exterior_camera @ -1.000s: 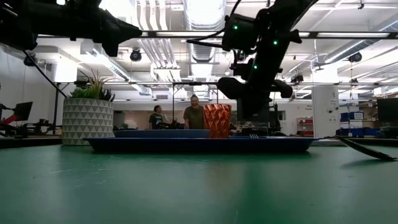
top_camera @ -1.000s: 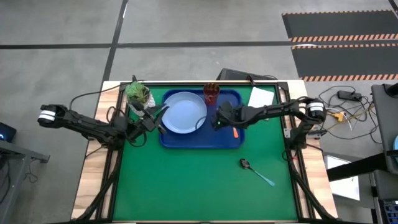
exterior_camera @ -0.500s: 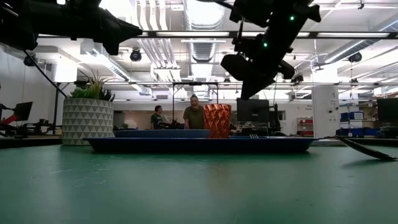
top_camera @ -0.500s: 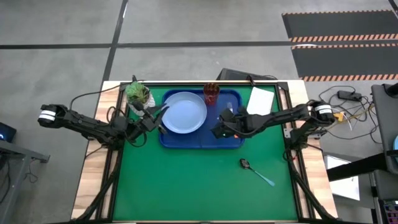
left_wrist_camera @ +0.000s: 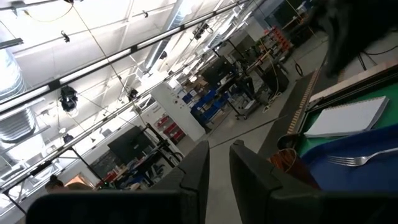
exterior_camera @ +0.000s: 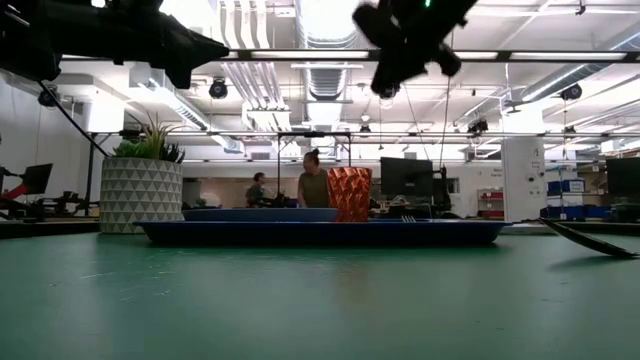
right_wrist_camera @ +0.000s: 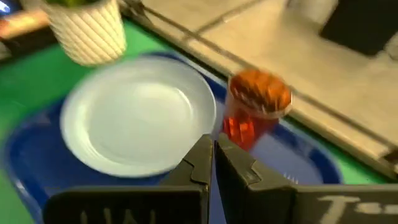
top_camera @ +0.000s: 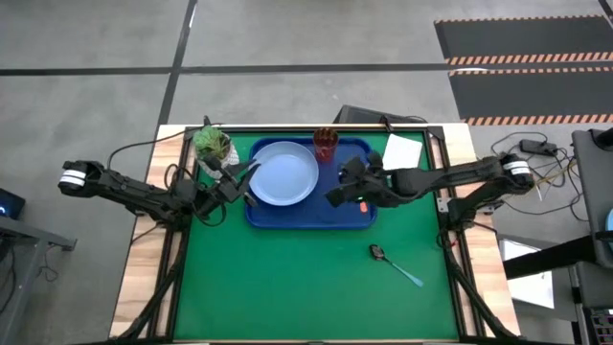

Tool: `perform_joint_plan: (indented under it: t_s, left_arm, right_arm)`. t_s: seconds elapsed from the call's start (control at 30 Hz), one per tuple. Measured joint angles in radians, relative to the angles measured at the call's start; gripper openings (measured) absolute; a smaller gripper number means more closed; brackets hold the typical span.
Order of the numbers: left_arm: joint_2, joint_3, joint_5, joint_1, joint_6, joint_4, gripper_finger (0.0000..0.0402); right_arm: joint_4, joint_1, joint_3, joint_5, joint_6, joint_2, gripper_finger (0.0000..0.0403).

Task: Pick and place plate/cup/fork/spoon on tray
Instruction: Put the black spoon on the blue tray to the left of the orange fork

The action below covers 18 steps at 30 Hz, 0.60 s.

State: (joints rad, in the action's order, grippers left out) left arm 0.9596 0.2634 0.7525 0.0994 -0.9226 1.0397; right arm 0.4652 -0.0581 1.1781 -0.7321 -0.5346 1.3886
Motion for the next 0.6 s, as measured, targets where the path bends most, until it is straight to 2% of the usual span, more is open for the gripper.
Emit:
perform_joint_plan:
  t_s: [0.1,0.17,0.33,0.43,0.5,0.6]
  left_arm:
    - [0.0,0.0,0.0,-0.001,0.0,0.0,0.0044]
    - [0.002,0.0,0.0,-0.001,0.0,0.0,0.0044]
    - [0.002,-0.002,0.0,-0.001,0.0,-0.002,0.0044]
    - [0.002,-0.002,0.0,-0.001,0.0,-0.001,0.0044]
    - [0.002,-0.002,0.0,-0.001,0.0,0.0,0.0044]
    - [0.002,-0.002,0.0,-0.001,0.0,0.0,0.0044]
  right_arm:
    - [-0.03,-0.013,0.0,0.023,0.013,-0.053,0.0009]
    - [0.008,-0.014,-0.002,0.127,-0.04,-0.08,0.0009]
    - [0.138,-0.019,-0.011,0.622,-0.255,-0.095,0.0009]
    - [0.269,-0.054,-0.024,0.905,-0.406,-0.061,0.0009]
    - [0.416,-0.089,-0.028,0.955,-0.539,-0.031,0.0009]
    - [0.574,-0.134,-0.029,0.934,-0.635,-0.001,0.0009]
